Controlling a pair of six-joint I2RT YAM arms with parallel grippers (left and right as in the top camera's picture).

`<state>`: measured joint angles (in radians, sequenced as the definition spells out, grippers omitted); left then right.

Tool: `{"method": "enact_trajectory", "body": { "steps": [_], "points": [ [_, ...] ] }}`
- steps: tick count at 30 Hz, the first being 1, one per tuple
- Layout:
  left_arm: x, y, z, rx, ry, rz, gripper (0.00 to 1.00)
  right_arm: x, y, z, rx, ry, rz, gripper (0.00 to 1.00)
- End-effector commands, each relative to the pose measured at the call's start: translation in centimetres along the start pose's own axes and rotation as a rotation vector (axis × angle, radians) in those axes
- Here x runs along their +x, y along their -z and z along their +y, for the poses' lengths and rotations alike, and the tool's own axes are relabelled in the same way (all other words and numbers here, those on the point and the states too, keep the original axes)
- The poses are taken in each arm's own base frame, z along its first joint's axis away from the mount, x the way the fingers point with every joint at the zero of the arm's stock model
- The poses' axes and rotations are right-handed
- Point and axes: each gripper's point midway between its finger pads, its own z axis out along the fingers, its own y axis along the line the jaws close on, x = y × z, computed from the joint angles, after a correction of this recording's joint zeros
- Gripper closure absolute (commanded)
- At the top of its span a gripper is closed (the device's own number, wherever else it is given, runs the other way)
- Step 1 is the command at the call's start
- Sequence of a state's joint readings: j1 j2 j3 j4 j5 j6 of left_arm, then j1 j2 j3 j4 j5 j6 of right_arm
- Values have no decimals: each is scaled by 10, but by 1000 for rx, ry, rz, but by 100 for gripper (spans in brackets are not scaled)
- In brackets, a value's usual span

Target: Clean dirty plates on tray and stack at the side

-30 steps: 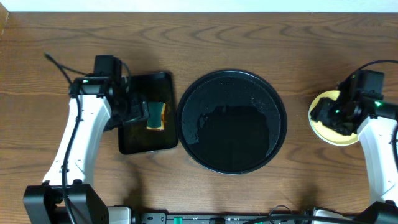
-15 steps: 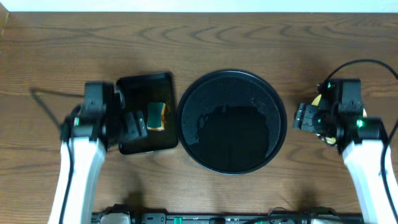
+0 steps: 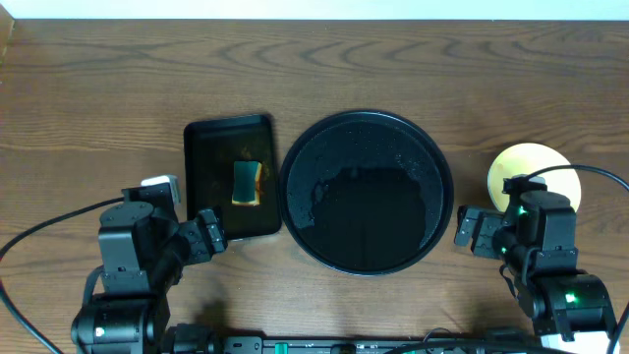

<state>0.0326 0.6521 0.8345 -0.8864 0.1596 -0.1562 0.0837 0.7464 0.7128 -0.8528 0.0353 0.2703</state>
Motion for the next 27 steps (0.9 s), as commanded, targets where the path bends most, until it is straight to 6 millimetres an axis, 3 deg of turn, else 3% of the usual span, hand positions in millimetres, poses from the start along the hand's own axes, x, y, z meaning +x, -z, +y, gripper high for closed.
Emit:
{"method": "enact_trajectory", "body": {
  "steps": [1, 19, 27],
  "points": [
    [4, -3, -1, 9, -15, 15, 11, 4, -2, -2, 12, -7, 13, 1],
    [5, -4, 0, 8, -14, 19, 11, 5, -2, -2, 13, -7, 17, 1],
    [5, -4, -1, 8, -14, 19, 11, 6, 9, -6, 15, 12, -50, 1]
  ]
}}
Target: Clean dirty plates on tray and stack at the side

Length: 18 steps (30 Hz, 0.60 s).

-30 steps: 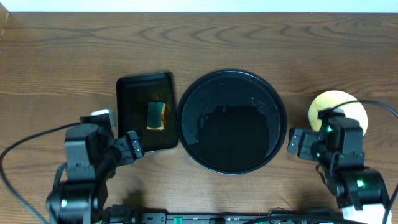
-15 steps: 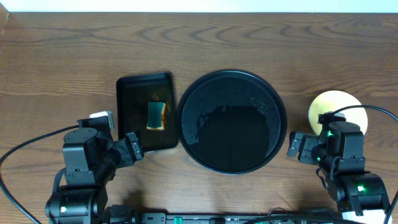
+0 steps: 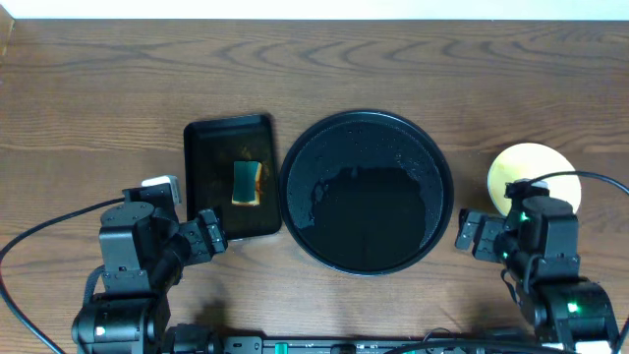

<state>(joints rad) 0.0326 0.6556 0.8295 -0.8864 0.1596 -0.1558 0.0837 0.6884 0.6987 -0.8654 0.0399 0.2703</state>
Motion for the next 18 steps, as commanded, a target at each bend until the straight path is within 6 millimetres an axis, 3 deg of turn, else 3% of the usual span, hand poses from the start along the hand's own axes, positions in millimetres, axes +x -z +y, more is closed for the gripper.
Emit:
{"method": "enact_trajectory", "body": {
  "steps": [1, 9, 18],
  "points": [
    [3, -2, -1, 10, -15, 11, 11, 5, 4, -7, 30, 32, -33, 1],
    [3, -2, -1, 10, -15, 11, 11, 2, 5, 5, -112, 21, -305, 1],
    [3, -2, -1, 10, -15, 11, 11, -32, 18, 12, -213, 0, -744, 1]
  ]
}}
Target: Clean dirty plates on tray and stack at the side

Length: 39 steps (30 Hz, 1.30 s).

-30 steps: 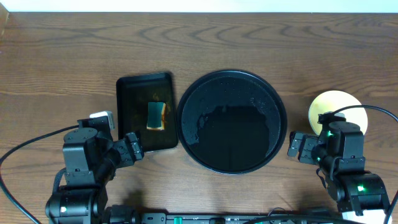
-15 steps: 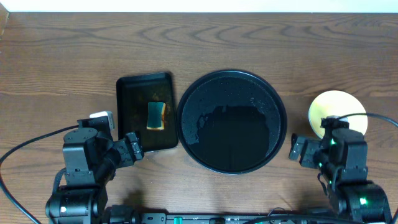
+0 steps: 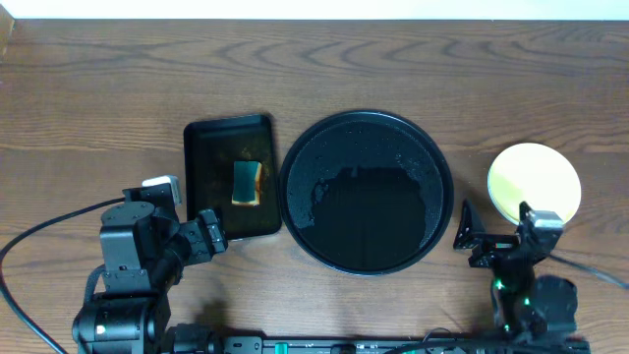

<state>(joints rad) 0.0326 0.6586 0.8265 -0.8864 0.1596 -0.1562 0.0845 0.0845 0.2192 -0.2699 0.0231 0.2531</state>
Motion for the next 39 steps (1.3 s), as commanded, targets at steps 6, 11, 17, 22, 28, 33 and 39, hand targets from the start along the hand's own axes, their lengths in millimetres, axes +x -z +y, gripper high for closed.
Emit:
{"method": "enact_trajectory", "body": {
  "steps": [6, 11, 17, 22, 28, 33, 39],
  "points": [
    [2, -1, -2, 11, -16, 5, 11, 7, -8, -4, -5, 62, -120, 1],
    [2, -1, -2, 11, -16, 5, 11, 23, -15, 0, -27, 301, -118, 1],
    [2, -1, -1, 11, -16, 5, 11, 36, -16, -1, -31, 316, -63, 1],
    [2, -1, -2, 11, -16, 5, 11, 36, -16, -1, -31, 316, -62, 1],
    [2, -1, -2, 11, -16, 5, 11, 37, -16, -1, -31, 316, -62, 1],
    [2, -1, -2, 11, -16, 5, 11, 37, -16, -1, -31, 316, -62, 1],
    [2, -1, -1, 11, -16, 5, 11, 37, -16, -1, -31, 316, -62, 1]
  ]
}}
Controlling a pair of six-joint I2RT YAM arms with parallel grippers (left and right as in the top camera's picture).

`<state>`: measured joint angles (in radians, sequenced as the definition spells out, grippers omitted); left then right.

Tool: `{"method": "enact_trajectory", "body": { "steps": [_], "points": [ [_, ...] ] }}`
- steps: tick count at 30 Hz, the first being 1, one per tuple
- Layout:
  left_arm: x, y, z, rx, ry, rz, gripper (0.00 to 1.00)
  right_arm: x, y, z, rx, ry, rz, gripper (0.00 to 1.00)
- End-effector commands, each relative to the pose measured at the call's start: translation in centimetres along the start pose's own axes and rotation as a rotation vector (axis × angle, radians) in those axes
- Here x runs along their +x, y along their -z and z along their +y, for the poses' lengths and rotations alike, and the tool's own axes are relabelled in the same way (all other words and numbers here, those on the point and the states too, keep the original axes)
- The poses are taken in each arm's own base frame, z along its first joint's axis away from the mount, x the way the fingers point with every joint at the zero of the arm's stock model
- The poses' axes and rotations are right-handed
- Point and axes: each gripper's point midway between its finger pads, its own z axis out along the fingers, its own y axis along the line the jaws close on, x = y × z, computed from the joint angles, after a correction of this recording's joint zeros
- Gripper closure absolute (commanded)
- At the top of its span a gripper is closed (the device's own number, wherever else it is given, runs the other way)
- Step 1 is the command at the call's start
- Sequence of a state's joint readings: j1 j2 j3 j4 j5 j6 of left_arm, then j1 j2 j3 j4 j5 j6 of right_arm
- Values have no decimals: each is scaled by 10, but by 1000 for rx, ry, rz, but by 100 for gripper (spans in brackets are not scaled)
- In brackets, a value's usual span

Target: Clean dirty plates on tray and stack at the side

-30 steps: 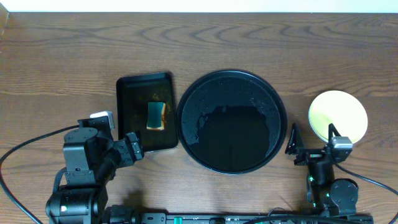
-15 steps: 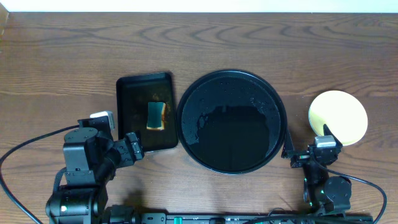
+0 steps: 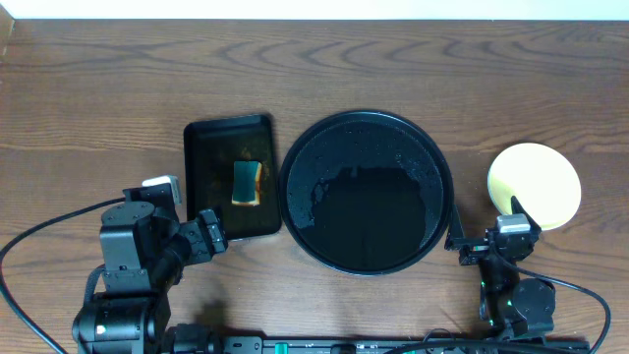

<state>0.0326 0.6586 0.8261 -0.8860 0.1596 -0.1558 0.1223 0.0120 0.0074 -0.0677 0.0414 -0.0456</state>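
Observation:
A pale yellow plate (image 3: 534,185) lies on the table at the right, beside the big round black tray (image 3: 366,192); it is the only plate in sight. The tray's floor is wet and speckled and holds no plate. A yellow-green sponge (image 3: 247,183) rests in the small black rectangular tray (image 3: 231,177) at the left. My right gripper (image 3: 460,244) sits low by the round tray's lower right rim, its fingers apart and holding nothing. My left gripper (image 3: 209,237) hovers at the rectangular tray's near corner, and its jaws cannot be made out.
Wood-grain table (image 3: 98,98) all around. Both arm bases stand at the near edge, with cables trailing left and right. The table's far edge runs along the top of the view.
The right arm has drawn back further toward the near edge and shifted slightly left, so the plate is almost fully uncovered. The left arm, sponge and trays have not moved.
At first the right arm's wrist overlapped the yellow plate's near edge, the gripper beside the round tray. It then stood a little lower, then clear of the plate, and now lower still. The plate has stayed put and the left arm still.

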Motion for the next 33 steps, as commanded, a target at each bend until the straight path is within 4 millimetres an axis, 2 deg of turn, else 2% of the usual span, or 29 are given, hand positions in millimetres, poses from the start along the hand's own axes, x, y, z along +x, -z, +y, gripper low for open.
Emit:
{"method": "enact_trajectory", "body": {
  "steps": [1, 14, 22, 26, 33],
  "points": [
    [2, -1, -2, 11, -16, 5, 11, 0, 0, 2, -6, 16, -1, 1],
    [1, 2, -2, 15, -18, -8, 11, 0, 0, 2, -6, 16, -1, 1],
    [17, 14, 0, 13, -40, -41, 11, 0, 0, 2, -6, 16, -1, 1],
    [27, 7, 3, 18, -54, -100, 11, 0, 0, 2, -6, 16, -1, 1],
    [35, -24, 8, 56, -64, -257, 11, 0, 0, 2, -6, 16, -1, 1]
  ]
}}
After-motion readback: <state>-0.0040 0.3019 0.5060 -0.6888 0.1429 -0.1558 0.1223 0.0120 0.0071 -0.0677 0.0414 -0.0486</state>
